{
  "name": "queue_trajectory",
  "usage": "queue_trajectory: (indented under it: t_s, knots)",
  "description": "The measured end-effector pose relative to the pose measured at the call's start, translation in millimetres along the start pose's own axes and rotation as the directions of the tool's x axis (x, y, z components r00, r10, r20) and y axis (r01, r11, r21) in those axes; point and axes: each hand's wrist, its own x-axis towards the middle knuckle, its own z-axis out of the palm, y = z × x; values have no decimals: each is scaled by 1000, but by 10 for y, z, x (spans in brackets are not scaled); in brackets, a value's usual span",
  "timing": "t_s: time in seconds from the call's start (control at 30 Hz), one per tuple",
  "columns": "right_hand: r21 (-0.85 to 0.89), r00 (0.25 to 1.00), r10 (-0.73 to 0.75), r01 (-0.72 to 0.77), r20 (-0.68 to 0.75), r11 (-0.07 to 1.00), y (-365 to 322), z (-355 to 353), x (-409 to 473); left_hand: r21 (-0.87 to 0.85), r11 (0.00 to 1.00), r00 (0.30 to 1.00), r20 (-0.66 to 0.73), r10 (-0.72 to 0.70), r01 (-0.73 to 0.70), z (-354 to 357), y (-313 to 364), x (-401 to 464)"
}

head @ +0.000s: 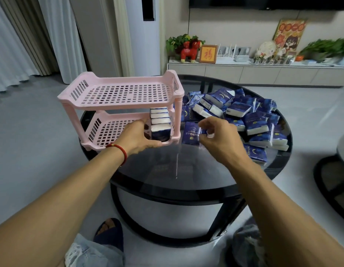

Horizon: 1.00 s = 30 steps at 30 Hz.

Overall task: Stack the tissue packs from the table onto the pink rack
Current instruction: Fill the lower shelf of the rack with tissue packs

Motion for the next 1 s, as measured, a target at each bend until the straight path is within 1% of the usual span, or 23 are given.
queue_trajectory:
  t_s: [0.07,0.13,0.2,0.23,0.3,0.33,0.37,0.43,0.5,0.57,0.63,0.7,0.77,0.83,0.9,0.97,1.0]
  knots:
    - [-161,999,-3,-3,-34,987,185,-180,-102,124,992,1000,2,-15,15,-76,47,-136]
    - [-356,999,33,-38,-21,934,361,-354,-216,263,965,998,-65,21,-3,-129,104,-367]
    - [-540,992,122,-90,24,837,489,-480,-333,345,935,977,-159,143,-81,-112,142,-618]
    - [-613,985,160,-91,58,785,524,-509,-395,369,919,955,-195,223,-139,-73,170,-721]
    - [-685,978,169,-37,126,727,579,-506,-505,414,862,898,-190,397,-293,53,257,-829]
    - [-682,979,147,-10,143,732,601,-484,-540,409,832,866,-166,471,-374,150,301,-835]
    - [-658,982,112,17,154,753,617,-470,-563,364,822,846,-144,514,-437,252,368,-842]
    - [-593,975,41,98,217,799,598,-474,-589,196,859,857,-124,500,-472,431,511,-852]
    - [-518,955,-2,162,295,840,536,-512,-603,37,889,884,-90,458,-457,583,612,-837]
    - [-410,935,-40,193,353,891,478,-562,-618,-52,915,916,-13,400,-400,689,714,-806]
    - [-259,909,-144,259,391,931,414,-558,-634,-95,950,949,77,305,-298,745,806,-761]
    - [-141,887,-249,325,390,935,398,-478,-640,-93,975,961,173,216,-202,778,864,-721]
    - [-101,893,-302,353,333,930,405,-396,-628,-82,983,955,239,178,-163,806,856,-668]
    - [-60,898,-318,351,305,934,412,-340,-586,-147,984,956,260,138,-102,782,801,-618]
    - [8,883,-344,360,319,933,401,-289,-515,-240,971,960,270,75,-8,714,729,-579]
    - [45,883,-353,357,309,933,372,-218,-413,-285,955,970,243,-12,83,625,649,-570]
    - [31,896,-349,355,276,935,345,-174,-346,-290,950,977,206,-57,116,585,593,-566]
